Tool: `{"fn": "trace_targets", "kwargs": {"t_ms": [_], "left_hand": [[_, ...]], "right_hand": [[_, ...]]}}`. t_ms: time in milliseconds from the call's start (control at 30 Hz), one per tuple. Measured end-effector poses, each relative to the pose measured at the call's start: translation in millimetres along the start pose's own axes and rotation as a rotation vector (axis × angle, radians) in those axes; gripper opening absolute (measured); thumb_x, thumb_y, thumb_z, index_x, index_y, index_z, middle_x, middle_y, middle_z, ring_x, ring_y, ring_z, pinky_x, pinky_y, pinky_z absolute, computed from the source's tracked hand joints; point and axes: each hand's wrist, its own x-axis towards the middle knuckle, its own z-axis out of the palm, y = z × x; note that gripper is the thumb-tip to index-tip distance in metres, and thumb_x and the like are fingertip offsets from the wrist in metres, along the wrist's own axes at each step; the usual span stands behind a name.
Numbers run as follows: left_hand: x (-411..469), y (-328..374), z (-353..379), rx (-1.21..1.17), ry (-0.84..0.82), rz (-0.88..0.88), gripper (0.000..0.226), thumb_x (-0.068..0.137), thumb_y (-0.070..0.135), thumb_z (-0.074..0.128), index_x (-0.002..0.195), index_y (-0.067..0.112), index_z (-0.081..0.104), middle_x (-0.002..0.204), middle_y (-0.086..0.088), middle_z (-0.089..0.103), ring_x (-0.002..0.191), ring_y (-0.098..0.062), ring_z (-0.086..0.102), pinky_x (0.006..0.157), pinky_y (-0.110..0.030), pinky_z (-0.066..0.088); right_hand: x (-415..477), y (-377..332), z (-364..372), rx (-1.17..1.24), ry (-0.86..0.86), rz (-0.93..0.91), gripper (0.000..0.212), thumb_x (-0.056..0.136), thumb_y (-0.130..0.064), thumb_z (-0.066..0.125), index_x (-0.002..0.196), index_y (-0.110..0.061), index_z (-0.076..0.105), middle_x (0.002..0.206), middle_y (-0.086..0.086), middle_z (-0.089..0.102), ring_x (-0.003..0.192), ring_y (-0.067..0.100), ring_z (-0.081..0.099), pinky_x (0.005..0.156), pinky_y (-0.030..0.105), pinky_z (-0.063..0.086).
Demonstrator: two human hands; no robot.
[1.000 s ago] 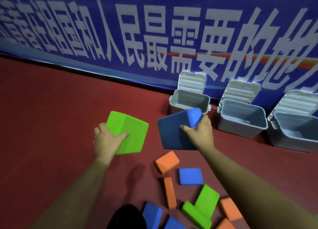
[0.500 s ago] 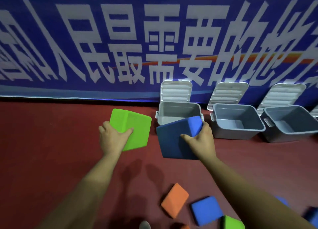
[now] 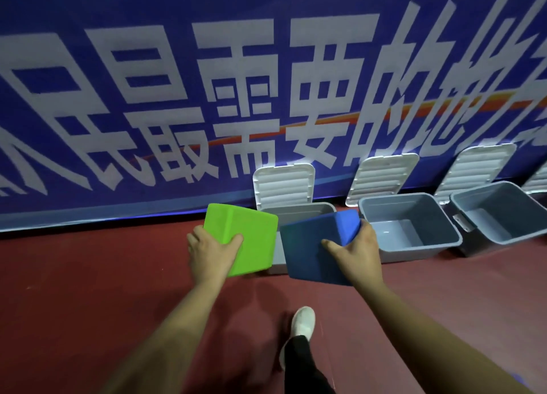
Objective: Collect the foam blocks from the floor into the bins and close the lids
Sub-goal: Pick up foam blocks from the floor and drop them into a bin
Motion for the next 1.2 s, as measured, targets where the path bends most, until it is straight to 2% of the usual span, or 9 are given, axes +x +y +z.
{"fn": "trace_targets", "kwargs": {"t_ms": [133,267,367,533,767,967,1067,1200], "left_hand": [[82.5,15.5,88.7,0.038,-0.028,-0.069,0.075,0.068,0.039,0.083,0.116,-0.004,0.044,0.118,-0.029,0.05,0.111,-0.046,0.051,0.093,-0.049,0.041],[154.5,25.3,185.7,0.124,-0.066,-0.129,0.074,0.065,0.038,0.085,0.113,-0.004,0.046,0.114,-0.029,0.051,0.107,-0.046,0.053,0.09,-0.049,0.043],[191.0,24.3,248.7,0.159,-0.148,-0.174,0.071,0.064,0.036,0.086,0.106,-0.004,0.046,0.111,-0.029,0.051,0.104,-0.046,0.053,0.087,-0.047,0.044],[245.5,11.4,354.3,0.222,-0.274,-0.203,0.076,0.063,0.044,0.086,0.109,-0.002,0.046,0.112,-0.025,0.051,0.102,-0.044,0.055,0.084,-0.048,0.049],[302.8,-53.4,518.7,0.304,-0.384,-0.272,0.082,0.067,0.057,0.079,0.116,0.004,0.041,0.124,-0.021,0.049,0.112,-0.04,0.054,0.086,-0.047,0.048],[337.5,-119.1,629.4,0.374,-0.425,-0.279,0.076,0.072,0.053,0.071,0.12,0.003,0.039,0.126,-0.019,0.046,0.119,-0.039,0.049,0.087,-0.045,0.045],[347.1,-149.3,669.2,0.408,-0.458,-0.212,0.077,0.072,0.055,0.071,0.119,0.001,0.04,0.125,-0.019,0.049,0.117,-0.039,0.051,0.088,-0.044,0.045],[350.5,-176.3,710.7,0.469,-0.455,-0.108,0.081,0.071,0.069,0.067,0.114,0.006,0.042,0.121,-0.016,0.054,0.11,-0.038,0.056,0.092,-0.047,0.046]], "right_hand": [[113.3,18.4,60.9,-0.029,-0.039,0.018,0.089,0.058,-0.053,0.079,0.13,-0.013,0.044,0.121,0.006,0.053,0.114,0.028,0.051,0.095,0.046,0.048],[228.6,40.9,122.0,-0.097,-0.085,0.06,0.088,0.062,-0.049,0.081,0.13,-0.008,0.043,0.12,0.01,0.053,0.115,0.031,0.05,0.097,0.048,0.046],[298.1,59.4,163.1,-0.164,-0.126,0.091,0.088,0.067,-0.039,0.083,0.134,-0.003,0.04,0.126,0.017,0.051,0.12,0.035,0.046,0.103,0.049,0.041],[384.9,100.4,233.6,-0.212,-0.196,0.124,0.082,0.073,-0.028,0.076,0.14,-0.005,0.034,0.129,0.018,0.044,0.119,0.035,0.041,0.103,0.045,0.037],[446.1,209.4,354.5,-0.258,-0.243,0.235,0.085,0.073,-0.031,0.077,0.14,0.0,0.035,0.132,0.018,0.045,0.123,0.036,0.04,0.106,0.045,0.035],[470.4,291.0,458.0,-0.324,-0.292,0.294,0.079,0.075,-0.036,0.078,0.132,0.001,0.038,0.128,0.021,0.047,0.122,0.038,0.043,0.107,0.047,0.036],[480.5,319.3,498.9,-0.339,-0.296,0.32,0.079,0.077,-0.04,0.076,0.133,-0.001,0.037,0.131,0.022,0.046,0.123,0.038,0.042,0.105,0.044,0.035],[487.8,350.3,540.7,-0.322,-0.316,0.339,0.077,0.08,-0.043,0.075,0.132,-0.001,0.038,0.132,0.02,0.047,0.125,0.037,0.043,0.104,0.042,0.036]]}}
